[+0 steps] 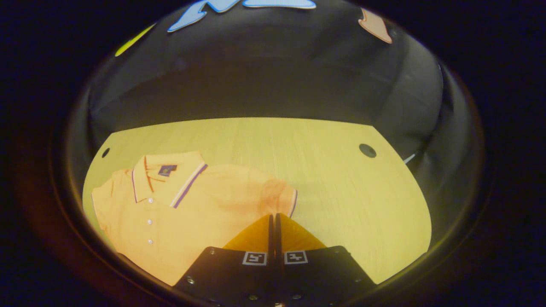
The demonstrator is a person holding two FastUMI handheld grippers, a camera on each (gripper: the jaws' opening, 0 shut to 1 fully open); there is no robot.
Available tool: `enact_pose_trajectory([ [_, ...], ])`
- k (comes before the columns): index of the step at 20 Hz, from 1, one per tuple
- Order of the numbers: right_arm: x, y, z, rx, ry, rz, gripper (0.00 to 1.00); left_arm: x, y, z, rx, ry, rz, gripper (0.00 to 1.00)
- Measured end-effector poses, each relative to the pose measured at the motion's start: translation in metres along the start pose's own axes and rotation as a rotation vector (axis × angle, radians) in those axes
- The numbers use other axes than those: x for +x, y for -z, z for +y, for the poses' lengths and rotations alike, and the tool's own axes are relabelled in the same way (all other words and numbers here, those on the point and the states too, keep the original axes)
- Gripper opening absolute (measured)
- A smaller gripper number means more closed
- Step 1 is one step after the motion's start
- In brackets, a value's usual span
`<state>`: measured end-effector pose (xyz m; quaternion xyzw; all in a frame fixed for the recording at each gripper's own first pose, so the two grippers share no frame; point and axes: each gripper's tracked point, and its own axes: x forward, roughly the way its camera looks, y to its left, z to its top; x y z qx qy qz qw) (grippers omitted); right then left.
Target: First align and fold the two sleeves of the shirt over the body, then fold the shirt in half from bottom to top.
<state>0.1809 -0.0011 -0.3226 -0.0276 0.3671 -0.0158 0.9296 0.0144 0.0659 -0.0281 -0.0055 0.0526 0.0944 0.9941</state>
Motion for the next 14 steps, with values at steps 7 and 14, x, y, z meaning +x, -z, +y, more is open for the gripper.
enact_pose_trajectory([
  [7,-0.015,0.005,0.091,-0.202,-0.148,-0.023,0.0,-0.002,0.004,0.008,-0.025,-0.018,0.006,0.94],
  [14,0.0,0.034,0.122,-0.201,-0.209,0.082,0.08,-0.008,0.014,0.031,-0.034,-0.066,0.029,0.94],
])
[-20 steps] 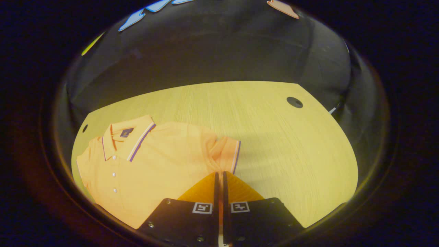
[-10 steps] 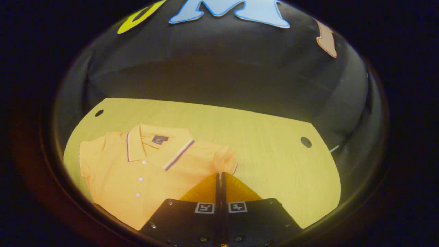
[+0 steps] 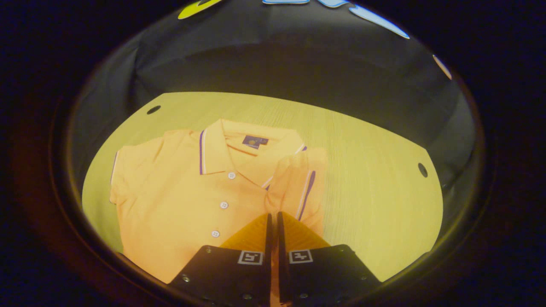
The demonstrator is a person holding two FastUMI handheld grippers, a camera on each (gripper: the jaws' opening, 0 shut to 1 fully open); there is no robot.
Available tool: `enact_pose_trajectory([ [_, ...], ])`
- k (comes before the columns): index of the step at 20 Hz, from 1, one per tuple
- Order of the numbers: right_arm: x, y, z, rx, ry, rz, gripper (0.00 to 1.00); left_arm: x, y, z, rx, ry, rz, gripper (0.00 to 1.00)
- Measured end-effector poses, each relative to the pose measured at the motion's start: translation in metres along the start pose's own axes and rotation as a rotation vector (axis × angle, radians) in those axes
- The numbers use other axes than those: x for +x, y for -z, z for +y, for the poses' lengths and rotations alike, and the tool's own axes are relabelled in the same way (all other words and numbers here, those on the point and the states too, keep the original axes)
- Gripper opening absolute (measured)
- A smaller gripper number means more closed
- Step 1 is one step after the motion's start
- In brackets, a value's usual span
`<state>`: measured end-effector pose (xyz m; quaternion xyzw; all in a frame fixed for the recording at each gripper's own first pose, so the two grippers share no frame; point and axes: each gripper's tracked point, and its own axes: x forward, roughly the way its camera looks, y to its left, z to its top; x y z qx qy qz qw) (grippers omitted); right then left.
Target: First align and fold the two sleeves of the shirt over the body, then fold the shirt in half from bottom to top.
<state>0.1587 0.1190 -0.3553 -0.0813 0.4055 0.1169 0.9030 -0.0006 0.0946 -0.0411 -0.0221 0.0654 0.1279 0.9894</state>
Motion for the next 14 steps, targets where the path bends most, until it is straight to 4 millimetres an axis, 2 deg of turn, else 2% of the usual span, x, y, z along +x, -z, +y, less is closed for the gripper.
enact_pose_trajectory([
  [3,-0.003,0.0,0.003,0.007,-0.018,0.011,0.11,0.004,0.01,0.004,-0.014,-0.002,0.016,0.94],
  [5,-0.011,-0.006,0.001,0.031,-0.022,-0.008,0.25,0.01,0.02,0.004,-0.014,0.005,0.03,0.94],
  [6,-0.018,-0.015,-0.003,0.045,-0.016,-0.033,0.31,0.015,0.026,0.003,-0.013,0.01,0.041,0.94],
  [7,-0.028,-0.024,-0.005,0.061,-0.013,-0.063,0.34,0.021,0.033,0.002,-0.012,0.017,0.053,0.94],
  [10,-0.06,-0.048,-0.017,0.098,-0.002,-0.144,0.33,0.044,0.058,-0.002,-0.007,0.038,0.088,0.94],
  [11,-0.073,-0.053,-0.021,0.102,0.004,-0.169,0.36,0.053,0.068,-0.003,-0.003,0.044,0.099,0.95],
  [14,-0.117,-0.068,-0.025,0.112,0.009,-0.251,0.33,0.08,0.097,-0.01,0.011,0.065,0.139,0.94],
])
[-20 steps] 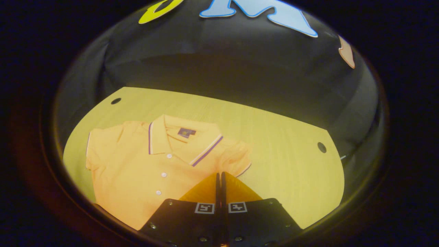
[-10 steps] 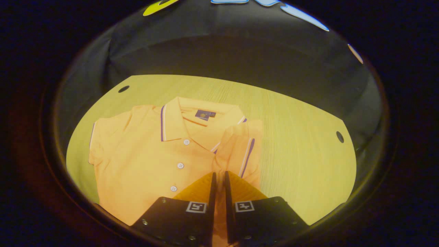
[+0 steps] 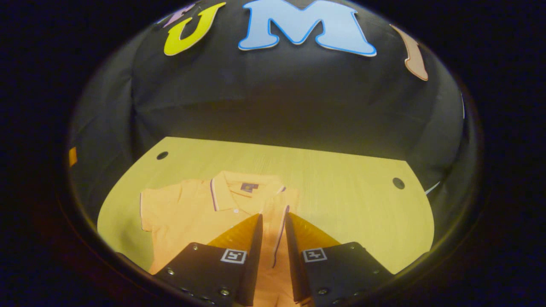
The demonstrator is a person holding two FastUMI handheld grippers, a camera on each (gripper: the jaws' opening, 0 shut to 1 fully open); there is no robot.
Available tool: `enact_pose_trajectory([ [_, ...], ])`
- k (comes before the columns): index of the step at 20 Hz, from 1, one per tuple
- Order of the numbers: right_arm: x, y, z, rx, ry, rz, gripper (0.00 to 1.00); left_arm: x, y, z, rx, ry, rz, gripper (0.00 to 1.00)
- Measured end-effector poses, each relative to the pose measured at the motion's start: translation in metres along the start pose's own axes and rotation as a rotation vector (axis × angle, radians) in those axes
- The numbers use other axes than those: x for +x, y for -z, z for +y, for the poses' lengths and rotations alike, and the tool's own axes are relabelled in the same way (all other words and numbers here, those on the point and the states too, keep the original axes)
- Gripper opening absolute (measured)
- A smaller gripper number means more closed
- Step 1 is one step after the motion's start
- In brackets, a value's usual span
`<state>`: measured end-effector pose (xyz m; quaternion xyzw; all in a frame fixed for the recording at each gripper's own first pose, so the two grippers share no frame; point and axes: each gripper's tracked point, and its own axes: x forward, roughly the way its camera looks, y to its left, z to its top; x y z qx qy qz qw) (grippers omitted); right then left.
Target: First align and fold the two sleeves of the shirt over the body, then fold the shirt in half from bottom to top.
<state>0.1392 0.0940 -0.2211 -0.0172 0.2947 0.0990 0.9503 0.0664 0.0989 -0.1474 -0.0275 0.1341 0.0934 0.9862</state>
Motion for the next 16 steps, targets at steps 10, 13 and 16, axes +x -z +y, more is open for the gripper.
enact_pose_trajectory([
  [10,-0.125,-0.017,0.012,0.058,0.01,-0.105,0.33,0.103,0.131,-0.013,-0.036,0.042,0.256,0.95],
  [13,-0.152,-0.012,0.006,0.088,0.038,-0.108,0.33,0.13,0.176,-0.018,-0.027,0.035,0.348,0.94],
  [16,-0.169,-0.006,-0.008,0.113,0.086,-0.104,0.33,0.14,0.203,-0.02,-0.049,0.028,0.421,0.97],
])
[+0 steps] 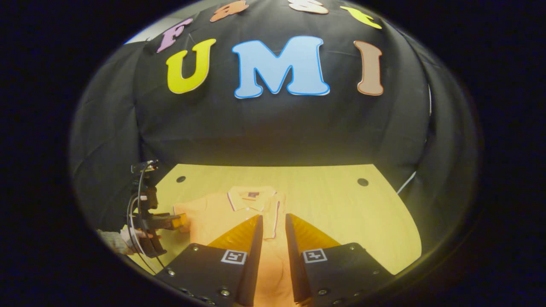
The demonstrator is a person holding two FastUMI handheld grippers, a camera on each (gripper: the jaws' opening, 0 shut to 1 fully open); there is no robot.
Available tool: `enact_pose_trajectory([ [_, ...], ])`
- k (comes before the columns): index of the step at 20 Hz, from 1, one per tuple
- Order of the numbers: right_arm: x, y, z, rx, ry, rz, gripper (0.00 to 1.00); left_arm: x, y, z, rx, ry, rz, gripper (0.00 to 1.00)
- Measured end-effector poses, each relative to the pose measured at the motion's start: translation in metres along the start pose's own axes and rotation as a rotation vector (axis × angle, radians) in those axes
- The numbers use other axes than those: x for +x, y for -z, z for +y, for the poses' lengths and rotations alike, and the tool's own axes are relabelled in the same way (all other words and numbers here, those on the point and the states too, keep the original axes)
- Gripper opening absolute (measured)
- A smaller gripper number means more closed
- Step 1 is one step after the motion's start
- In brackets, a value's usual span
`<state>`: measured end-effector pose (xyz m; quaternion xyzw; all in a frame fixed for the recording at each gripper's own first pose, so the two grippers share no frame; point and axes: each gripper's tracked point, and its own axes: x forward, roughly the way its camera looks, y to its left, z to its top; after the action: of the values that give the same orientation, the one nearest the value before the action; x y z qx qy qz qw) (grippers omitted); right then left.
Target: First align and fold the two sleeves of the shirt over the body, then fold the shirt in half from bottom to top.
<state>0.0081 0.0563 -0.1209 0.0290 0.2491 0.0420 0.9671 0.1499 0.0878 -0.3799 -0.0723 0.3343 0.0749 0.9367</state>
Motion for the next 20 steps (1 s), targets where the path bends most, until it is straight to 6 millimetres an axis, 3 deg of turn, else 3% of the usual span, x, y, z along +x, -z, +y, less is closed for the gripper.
enact_pose_trajectory([
  [3,-0.009,0.006,-0.016,0.031,0.046,0.008,0.33,0.013,0.015,0.0,0.001,-0.017,0.04,0.96],
  [8,-0.013,0.017,-0.024,0.075,0.07,0.034,0.33,0.017,0.015,-0.001,0.066,-0.054,0.047,0.95],
  [11,-0.01,0.02,-0.018,0.075,0.059,0.039,0.34,0.02,0.012,-0.007,0.062,-0.038,0.041,0.48],
  [12,-0.009,0.019,-0.016,0.074,0.052,0.041,0.34,0.02,0.012,-0.008,0.057,-0.04,0.037,0.43],
  [13,-0.009,0.02,-0.014,0.072,0.048,0.04,0.34,0.02,0.013,-0.009,0.051,-0.045,0.036,0.19],
  [16,-0.008,0.018,-0.011,0.071,0.037,0.035,0.34,0.019,0.011,-0.011,0.056,-0.049,0.036,0.06],
  [18,-0.008,0.019,-0.013,0.071,0.037,0.033,0.33,0.017,0.012,-0.011,0.108,-0.06,0.058,0.06],
  [20,-0.01,0.02,-0.016,0.073,0.04,0.03,0.34,0.012,0.0,-0.016,0.158,-0.074,0.03,0.06],
])
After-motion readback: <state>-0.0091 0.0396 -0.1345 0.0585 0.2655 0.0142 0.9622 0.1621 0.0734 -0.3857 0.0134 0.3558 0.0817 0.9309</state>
